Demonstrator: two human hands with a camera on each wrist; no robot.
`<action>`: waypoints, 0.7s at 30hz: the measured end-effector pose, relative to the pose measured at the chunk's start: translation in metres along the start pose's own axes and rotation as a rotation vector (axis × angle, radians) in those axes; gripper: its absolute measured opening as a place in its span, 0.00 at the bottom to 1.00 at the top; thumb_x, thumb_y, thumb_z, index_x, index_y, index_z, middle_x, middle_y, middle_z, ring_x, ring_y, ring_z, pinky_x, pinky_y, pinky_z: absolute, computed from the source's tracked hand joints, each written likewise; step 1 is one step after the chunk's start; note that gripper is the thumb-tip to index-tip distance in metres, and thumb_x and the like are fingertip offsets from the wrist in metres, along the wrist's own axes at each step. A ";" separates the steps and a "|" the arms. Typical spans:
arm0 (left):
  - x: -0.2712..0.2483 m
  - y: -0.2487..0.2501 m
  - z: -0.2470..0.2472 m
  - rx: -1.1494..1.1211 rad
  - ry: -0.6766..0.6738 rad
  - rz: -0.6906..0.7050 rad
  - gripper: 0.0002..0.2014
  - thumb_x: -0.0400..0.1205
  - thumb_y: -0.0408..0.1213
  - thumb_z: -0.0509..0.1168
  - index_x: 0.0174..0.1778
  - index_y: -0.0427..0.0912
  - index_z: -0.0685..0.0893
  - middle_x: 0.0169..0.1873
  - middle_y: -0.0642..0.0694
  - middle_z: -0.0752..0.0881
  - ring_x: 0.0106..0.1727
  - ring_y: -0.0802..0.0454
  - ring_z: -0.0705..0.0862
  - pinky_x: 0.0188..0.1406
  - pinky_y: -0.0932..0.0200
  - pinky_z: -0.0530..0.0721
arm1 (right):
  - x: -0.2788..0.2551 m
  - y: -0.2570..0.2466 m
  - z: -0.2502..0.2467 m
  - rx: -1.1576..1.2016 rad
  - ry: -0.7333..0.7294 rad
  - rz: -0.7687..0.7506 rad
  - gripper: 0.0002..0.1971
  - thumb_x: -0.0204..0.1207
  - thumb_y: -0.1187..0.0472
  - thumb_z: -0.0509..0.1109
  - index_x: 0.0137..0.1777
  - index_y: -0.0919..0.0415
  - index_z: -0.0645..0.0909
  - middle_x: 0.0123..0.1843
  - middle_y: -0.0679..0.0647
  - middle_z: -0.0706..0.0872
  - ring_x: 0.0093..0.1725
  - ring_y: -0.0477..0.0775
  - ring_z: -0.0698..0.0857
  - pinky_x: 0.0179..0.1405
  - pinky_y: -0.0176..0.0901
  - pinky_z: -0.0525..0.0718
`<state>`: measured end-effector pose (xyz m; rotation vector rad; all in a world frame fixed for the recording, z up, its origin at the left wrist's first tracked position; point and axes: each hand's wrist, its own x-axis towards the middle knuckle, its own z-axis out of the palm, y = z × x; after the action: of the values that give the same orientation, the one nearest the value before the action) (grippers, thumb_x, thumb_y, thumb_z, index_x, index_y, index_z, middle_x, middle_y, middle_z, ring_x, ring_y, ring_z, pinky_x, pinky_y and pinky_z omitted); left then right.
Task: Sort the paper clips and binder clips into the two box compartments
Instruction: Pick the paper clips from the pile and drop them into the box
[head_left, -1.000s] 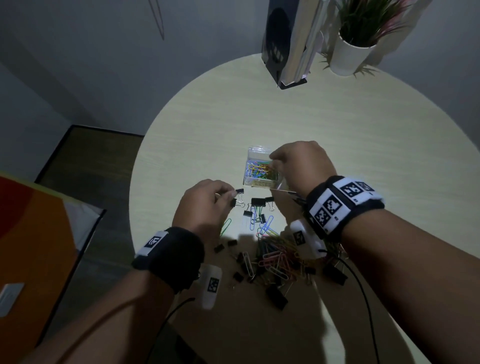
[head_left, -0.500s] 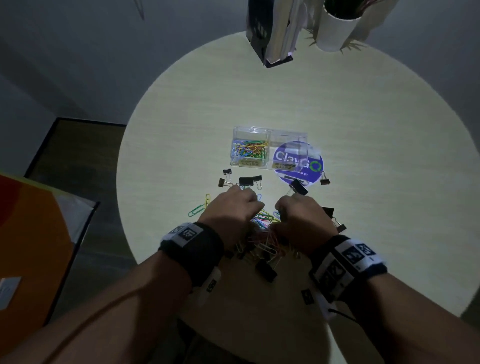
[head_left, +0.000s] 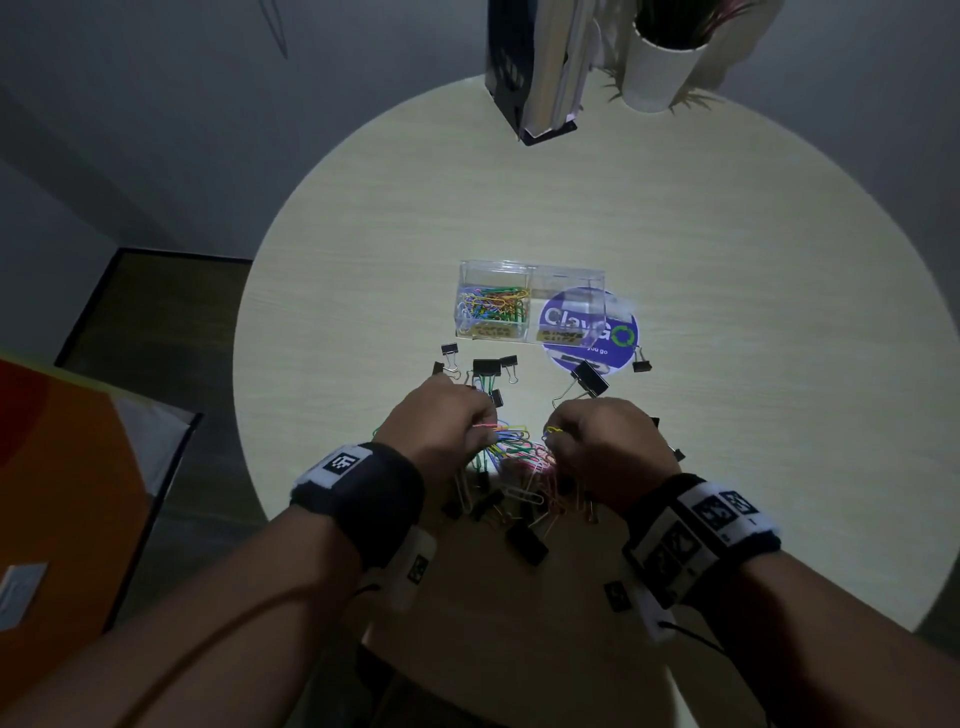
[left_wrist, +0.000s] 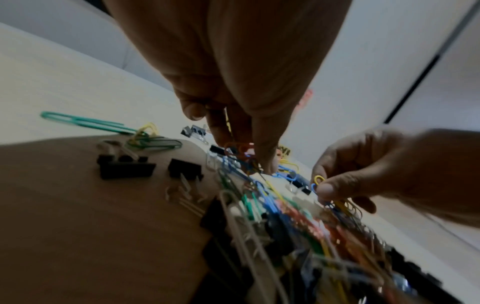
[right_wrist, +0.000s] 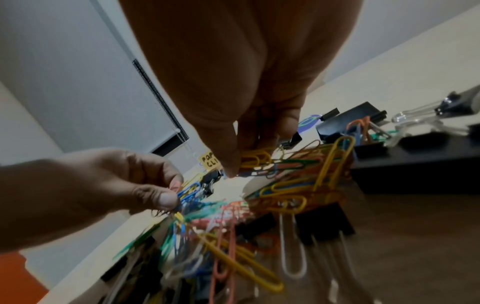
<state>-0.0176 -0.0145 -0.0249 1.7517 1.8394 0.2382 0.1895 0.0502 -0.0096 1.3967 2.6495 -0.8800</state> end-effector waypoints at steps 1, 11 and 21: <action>-0.002 0.000 -0.003 -0.052 0.018 -0.024 0.06 0.77 0.47 0.72 0.39 0.52 0.83 0.31 0.56 0.81 0.43 0.50 0.78 0.40 0.54 0.75 | -0.001 0.000 -0.004 0.056 0.002 0.049 0.06 0.76 0.55 0.69 0.43 0.54 0.85 0.38 0.50 0.90 0.43 0.56 0.84 0.43 0.48 0.80; -0.015 0.013 -0.052 -0.798 0.332 -0.302 0.02 0.76 0.29 0.75 0.41 0.37 0.88 0.32 0.43 0.86 0.26 0.65 0.81 0.27 0.77 0.76 | 0.014 -0.015 -0.041 0.755 0.225 0.361 0.06 0.73 0.61 0.79 0.38 0.63 0.87 0.25 0.50 0.81 0.22 0.43 0.73 0.26 0.33 0.73; 0.038 0.026 -0.108 -0.959 0.530 -0.245 0.06 0.78 0.28 0.72 0.49 0.31 0.87 0.30 0.47 0.84 0.21 0.68 0.78 0.18 0.74 0.73 | 0.039 -0.035 -0.079 0.992 0.317 0.325 0.02 0.73 0.67 0.77 0.41 0.64 0.87 0.28 0.53 0.84 0.17 0.42 0.74 0.20 0.29 0.75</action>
<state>-0.0495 0.0528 0.0654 0.8189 1.7670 1.3278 0.1576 0.1024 0.0625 2.1800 2.0400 -2.2254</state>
